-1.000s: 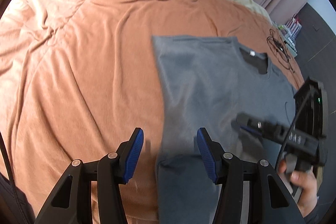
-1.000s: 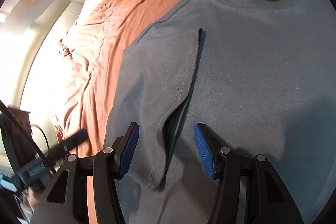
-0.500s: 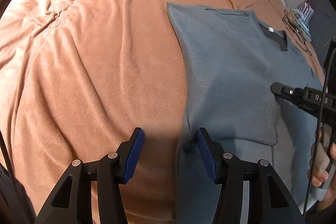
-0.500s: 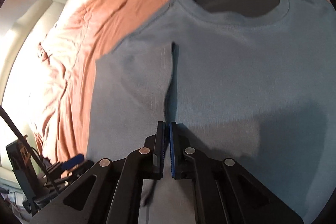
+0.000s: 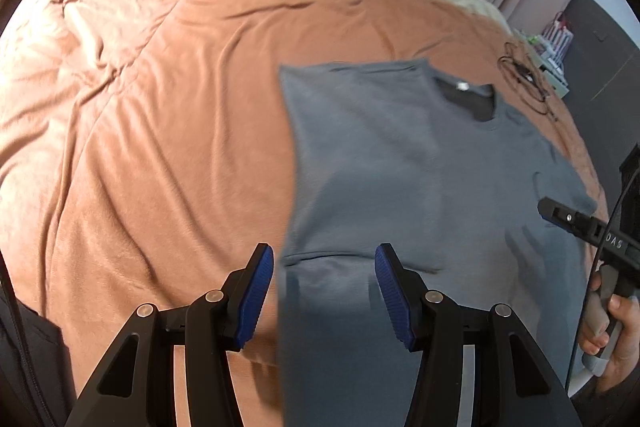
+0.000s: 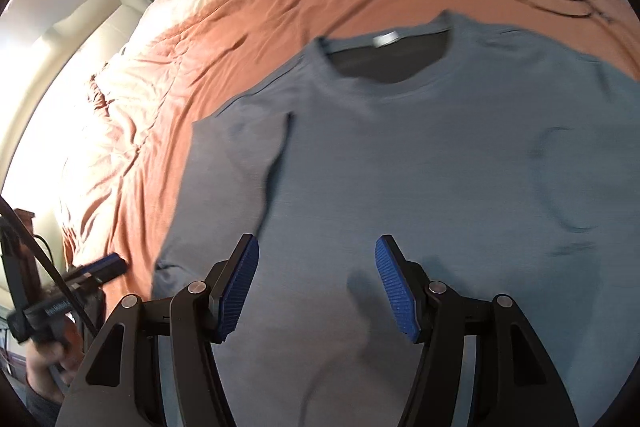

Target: Fold small clothes

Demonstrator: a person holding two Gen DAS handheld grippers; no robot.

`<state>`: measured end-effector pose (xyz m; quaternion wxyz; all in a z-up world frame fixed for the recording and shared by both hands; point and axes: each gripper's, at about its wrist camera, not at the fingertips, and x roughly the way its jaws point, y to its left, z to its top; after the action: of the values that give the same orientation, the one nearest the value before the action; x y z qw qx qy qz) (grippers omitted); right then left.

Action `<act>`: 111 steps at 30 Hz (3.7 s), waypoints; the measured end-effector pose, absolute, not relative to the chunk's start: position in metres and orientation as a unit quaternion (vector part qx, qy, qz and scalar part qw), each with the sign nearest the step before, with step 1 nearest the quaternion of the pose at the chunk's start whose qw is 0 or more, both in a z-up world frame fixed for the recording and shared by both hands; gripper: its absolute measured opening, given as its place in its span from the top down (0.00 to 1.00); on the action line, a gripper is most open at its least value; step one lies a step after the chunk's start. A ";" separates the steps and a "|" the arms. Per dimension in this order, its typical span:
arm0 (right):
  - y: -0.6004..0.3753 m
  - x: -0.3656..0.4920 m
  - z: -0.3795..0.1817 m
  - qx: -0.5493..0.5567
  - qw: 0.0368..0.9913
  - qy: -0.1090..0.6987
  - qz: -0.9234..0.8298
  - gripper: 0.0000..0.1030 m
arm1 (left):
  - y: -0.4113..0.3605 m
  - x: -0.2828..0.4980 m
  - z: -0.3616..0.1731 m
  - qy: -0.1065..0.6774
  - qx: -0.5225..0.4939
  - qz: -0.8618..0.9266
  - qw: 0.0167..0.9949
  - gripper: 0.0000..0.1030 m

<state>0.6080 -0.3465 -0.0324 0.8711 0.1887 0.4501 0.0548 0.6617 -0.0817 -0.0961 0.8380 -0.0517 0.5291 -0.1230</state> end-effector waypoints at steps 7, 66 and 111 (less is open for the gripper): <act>-0.418 0.557 -0.011 0.197 0.884 0.424 0.011 0.43 | -0.136 0.658 -0.075 0.517 -0.038 -0.155 0.841 0.47; -0.625 0.545 0.035 0.251 0.883 0.391 -0.073 0.96 | -0.564 0.700 -0.167 0.523 0.028 -0.383 0.761 0.76; -0.523 0.602 -0.069 0.086 0.844 0.521 -0.093 0.52 | -0.403 0.729 -0.160 0.539 -0.004 -0.276 0.796 0.61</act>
<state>0.6022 -0.5226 -0.0687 0.8440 0.0857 0.5214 -0.0925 0.7293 -0.4026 -0.1598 0.7957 -0.0035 0.5394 -0.2756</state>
